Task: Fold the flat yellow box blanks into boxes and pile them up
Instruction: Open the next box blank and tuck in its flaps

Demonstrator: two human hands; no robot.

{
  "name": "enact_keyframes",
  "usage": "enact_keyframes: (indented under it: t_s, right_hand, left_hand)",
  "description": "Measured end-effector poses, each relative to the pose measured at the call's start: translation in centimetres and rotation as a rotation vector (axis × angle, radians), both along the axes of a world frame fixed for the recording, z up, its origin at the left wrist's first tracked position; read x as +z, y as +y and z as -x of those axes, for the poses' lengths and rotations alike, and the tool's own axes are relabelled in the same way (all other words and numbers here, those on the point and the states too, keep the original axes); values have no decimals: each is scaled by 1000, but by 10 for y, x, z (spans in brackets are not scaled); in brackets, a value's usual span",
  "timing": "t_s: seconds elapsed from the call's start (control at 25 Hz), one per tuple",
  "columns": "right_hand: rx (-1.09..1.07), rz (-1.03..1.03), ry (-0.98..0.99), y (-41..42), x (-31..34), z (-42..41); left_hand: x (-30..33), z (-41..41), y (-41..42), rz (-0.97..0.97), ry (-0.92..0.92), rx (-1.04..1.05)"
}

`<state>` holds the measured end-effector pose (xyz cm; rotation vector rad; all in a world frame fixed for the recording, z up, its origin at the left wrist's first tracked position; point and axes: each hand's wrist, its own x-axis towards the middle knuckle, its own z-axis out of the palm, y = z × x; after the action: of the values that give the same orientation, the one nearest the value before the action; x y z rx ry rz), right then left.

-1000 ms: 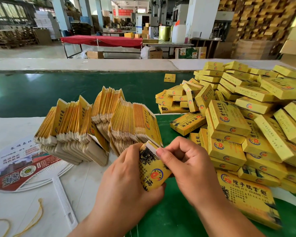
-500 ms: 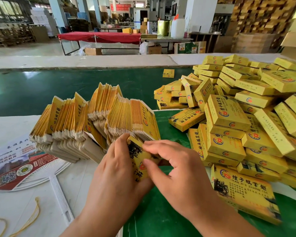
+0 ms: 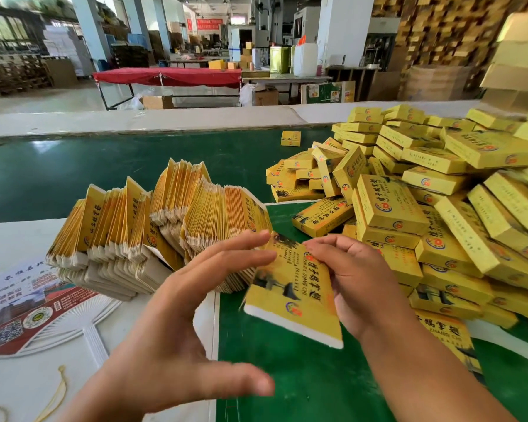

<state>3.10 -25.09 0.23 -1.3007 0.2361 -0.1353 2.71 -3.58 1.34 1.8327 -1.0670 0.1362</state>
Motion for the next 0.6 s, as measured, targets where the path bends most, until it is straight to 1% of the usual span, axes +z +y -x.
enact_keyframes:
  t_s: [0.08, 0.12, 0.16, 0.2, 0.28, 0.32, 0.36, 0.4, 0.48, 0.52, 0.6]
  right_hand:
    - [117, 33, 78, 3, -4, 2]
    - [173, 80, 93, 4, -8, 2]
    - [196, 144, 91, 7, -9, 3]
    - [187, 241, 40, 7, -11, 2]
    - [141, 397, -174, 5, -9, 3]
    - [163, 397, -294, 3, -6, 4]
    - [214, 390, -373, 1, -4, 6]
    - [250, 414, -409, 0, -4, 8]
    - [245, 574, -429, -2, -6, 7]
    - [226, 620, -425, -3, -7, 6]
    - [229, 597, -398, -4, -5, 6]
  left_hand:
    - [-4, -1, -3, 24, -156, 133]
    - [-7, -2, -3, 61, -183, 200]
    - [-9, -3, -2, 99, -159, 260]
    - [-10, -6, 0, 134, -93, 308]
    - [-11, -11, 4, 159, 65, 356]
    - [-13, -12, 5, 142, 129, 361]
    - [-15, -13, 4, 108, 178, 358]
    - [-18, -14, 3, 62, 203, 356]
    - [-25, -16, 0, -26, 152, 398]
    - [-27, -16, -1, -27, 96, 436]
    - [-30, -16, -2, 71, 4, 483]
